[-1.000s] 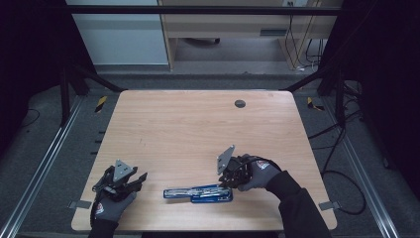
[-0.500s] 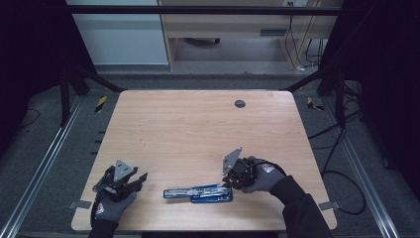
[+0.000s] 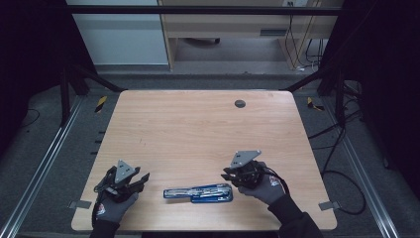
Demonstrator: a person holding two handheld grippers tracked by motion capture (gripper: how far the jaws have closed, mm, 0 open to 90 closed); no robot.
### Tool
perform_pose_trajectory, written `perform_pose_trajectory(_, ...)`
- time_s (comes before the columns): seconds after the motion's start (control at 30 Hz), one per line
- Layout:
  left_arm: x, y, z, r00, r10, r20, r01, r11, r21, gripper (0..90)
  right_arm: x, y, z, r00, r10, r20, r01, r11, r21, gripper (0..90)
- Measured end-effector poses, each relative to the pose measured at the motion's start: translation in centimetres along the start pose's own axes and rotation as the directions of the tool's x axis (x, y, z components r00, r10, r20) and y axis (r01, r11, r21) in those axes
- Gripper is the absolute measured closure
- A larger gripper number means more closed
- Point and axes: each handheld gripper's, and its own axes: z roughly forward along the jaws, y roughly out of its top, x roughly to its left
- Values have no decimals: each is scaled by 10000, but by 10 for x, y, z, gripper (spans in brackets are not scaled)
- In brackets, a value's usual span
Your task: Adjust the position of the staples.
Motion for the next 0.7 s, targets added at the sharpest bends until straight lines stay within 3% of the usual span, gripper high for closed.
perform_pose_trajectory(0.07, -3, 1, -1, 9999, 74, 84, -74, 10000, -25, 564, 3, -4, -6, 9974, 620, 364, -597, 9964, -597, 765)
perform_pose_trajectory(0.17, -6, 3, -2, 9996, 173, 217, -172, 9998, -69, 569, 9, -10, -12, 9934, 921, 691, -845, 9909, -1052, 778)
perform_pose_trajectory(0.53, -17, 7, -5, 9947, 503, 896, -487, 9986, -206, 608, 22, -35, -22, 9793, 1911, 672, -1787, 9713, -1571, 897)
perform_pose_trajectory(0.7, -19, 10, -8, 9869, 707, 1452, -664, 9972, -341, 606, 26, -43, -22, 9785, 1983, 575, -1891, 9726, -1354, 900)
